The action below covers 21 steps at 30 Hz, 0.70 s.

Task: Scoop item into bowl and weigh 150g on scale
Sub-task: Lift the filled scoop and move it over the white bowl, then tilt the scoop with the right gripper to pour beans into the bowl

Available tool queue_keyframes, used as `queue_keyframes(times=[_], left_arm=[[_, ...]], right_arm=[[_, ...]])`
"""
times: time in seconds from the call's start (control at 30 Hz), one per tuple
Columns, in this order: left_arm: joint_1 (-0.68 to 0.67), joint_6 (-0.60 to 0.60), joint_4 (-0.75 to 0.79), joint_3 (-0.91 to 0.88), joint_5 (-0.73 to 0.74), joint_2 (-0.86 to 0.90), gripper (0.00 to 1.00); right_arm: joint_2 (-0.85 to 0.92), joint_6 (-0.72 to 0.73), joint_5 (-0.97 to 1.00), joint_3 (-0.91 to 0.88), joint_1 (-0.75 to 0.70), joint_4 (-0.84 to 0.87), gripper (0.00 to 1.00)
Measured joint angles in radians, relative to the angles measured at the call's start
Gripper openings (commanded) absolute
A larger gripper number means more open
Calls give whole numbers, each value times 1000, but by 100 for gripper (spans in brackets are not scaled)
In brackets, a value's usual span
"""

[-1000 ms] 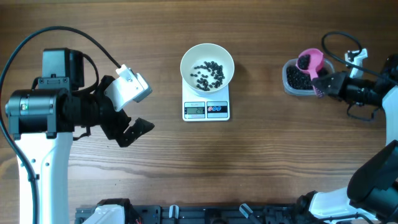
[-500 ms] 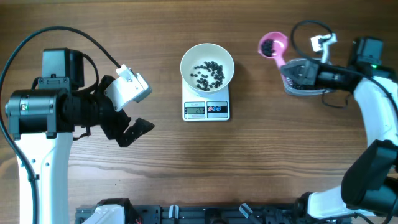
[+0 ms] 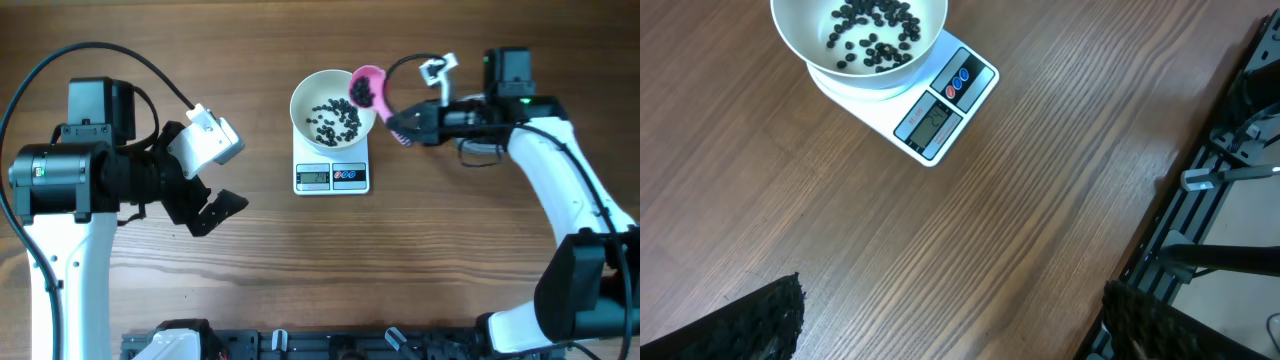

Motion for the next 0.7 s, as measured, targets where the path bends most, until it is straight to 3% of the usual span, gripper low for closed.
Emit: queue_keyframes(times=[0.43, 0.7], left_arm=[[0, 0, 0, 0, 0, 0, 100], [0, 0, 0, 0, 0, 0, 100]], right_arm=[[0, -33, 356, 0, 138, 35, 4], [0, -81, 473, 0, 188, 56, 4]])
